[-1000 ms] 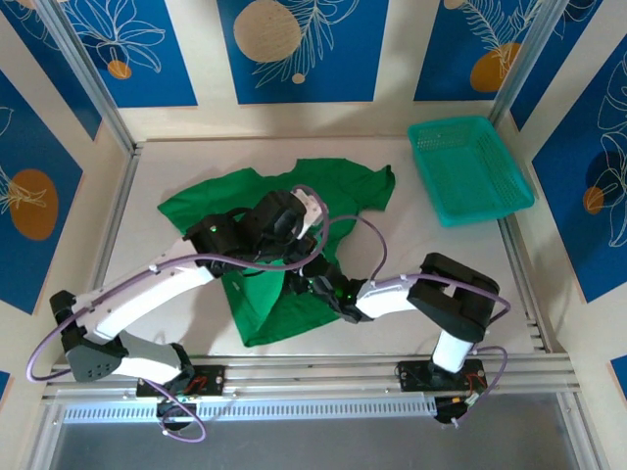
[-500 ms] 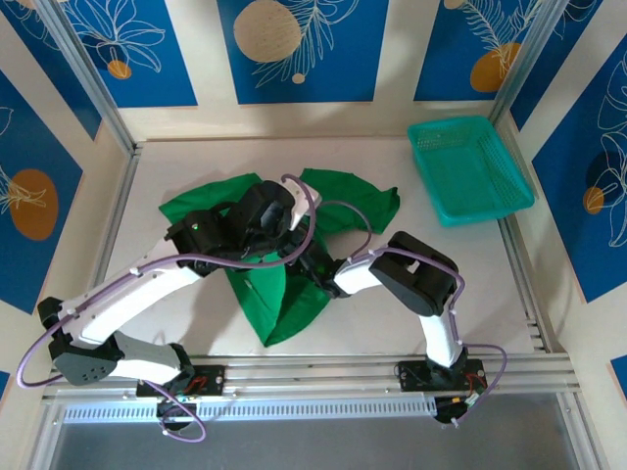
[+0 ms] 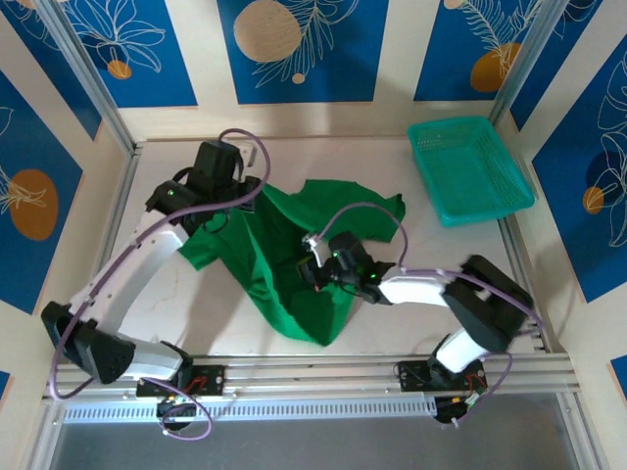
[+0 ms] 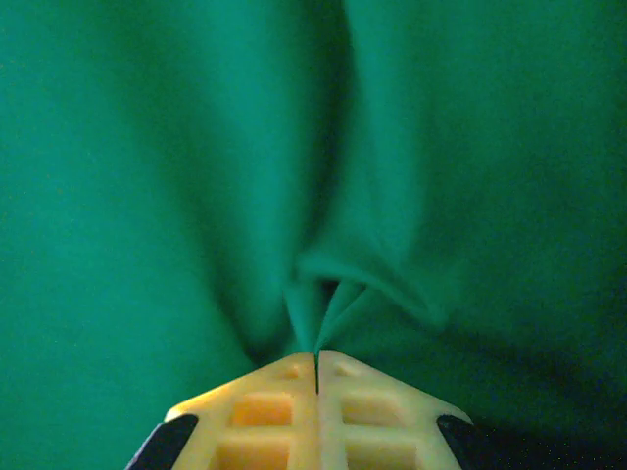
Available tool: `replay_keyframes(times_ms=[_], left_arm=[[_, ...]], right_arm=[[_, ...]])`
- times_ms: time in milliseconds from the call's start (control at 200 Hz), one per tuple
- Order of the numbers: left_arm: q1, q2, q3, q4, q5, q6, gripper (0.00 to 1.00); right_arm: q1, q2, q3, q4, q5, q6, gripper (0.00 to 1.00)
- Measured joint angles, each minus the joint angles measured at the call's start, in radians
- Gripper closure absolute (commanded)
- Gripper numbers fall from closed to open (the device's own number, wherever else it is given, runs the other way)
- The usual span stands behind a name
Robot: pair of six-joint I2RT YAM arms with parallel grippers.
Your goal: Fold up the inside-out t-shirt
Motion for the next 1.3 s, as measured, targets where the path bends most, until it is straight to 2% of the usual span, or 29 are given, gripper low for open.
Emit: replay_keyframes(times_ms=[145, 305, 460, 665, 695, 761, 826, 896, 991, 1121, 1201, 1301], left_arm=[[0.125, 0.102, -0.1, 0.066, 0.026, -0.003, 1.0], [0.234, 0.253, -0.14, 0.116, 0.055, -0.054, 1.0], [0.313, 0.377, -0.176, 0.156, 0.132, -0.124, 1.0], [0.354, 0.318, -0.34, 0.202, 0.151, -0.182, 1.0], [0.359, 0.304, -0.364, 0.207, 0.151, -0.187, 0.92], [0.367, 0.282, -0.405, 0.214, 0.159, -0.192, 0.67], [0.371, 0.276, -0.434, 0.212, 0.198, -0.191, 0.53], [0.365, 0.276, -0.442, 0.186, 0.249, -0.181, 0.47], [0.332, 0.259, -0.44, 0.126, 0.27, -0.15, 0.43], [0.217, 0.172, -0.391, -0.011, 0.235, -0.113, 0.38], [0.112, 0.106, -0.314, -0.109, 0.138, -0.093, 0.35], [-0.021, 0.029, -0.224, -0.181, 0.076, -0.081, 0.36]], right_arm=[[-0.101, -0.193, 0.135, -0.171, -0.189, -0.077, 1.0], [-0.157, -0.303, 0.315, -0.381, -0.297, -0.161, 1.0], [-0.185, -0.389, 0.387, -0.508, -0.337, -0.248, 1.0], [-0.175, -0.418, 0.354, -0.671, -0.294, -0.295, 1.0], [-0.164, -0.425, 0.321, -0.683, -0.28, -0.291, 1.0], [-0.127, -0.433, 0.241, -0.712, -0.233, -0.264, 1.0], [-0.075, -0.426, 0.156, -0.745, -0.171, -0.219, 1.0], [-0.026, -0.402, 0.087, -0.788, -0.124, -0.166, 0.92], [0.027, -0.369, 0.027, -0.826, -0.087, -0.079, 0.66], [0.044, -0.367, 0.011, -0.847, -0.044, 0.019, 0.49], [0.031, -0.371, 0.019, -0.871, -0.006, 0.064, 0.4], [-0.018, -0.372, 0.057, -0.898, 0.009, 0.13, 0.39]])
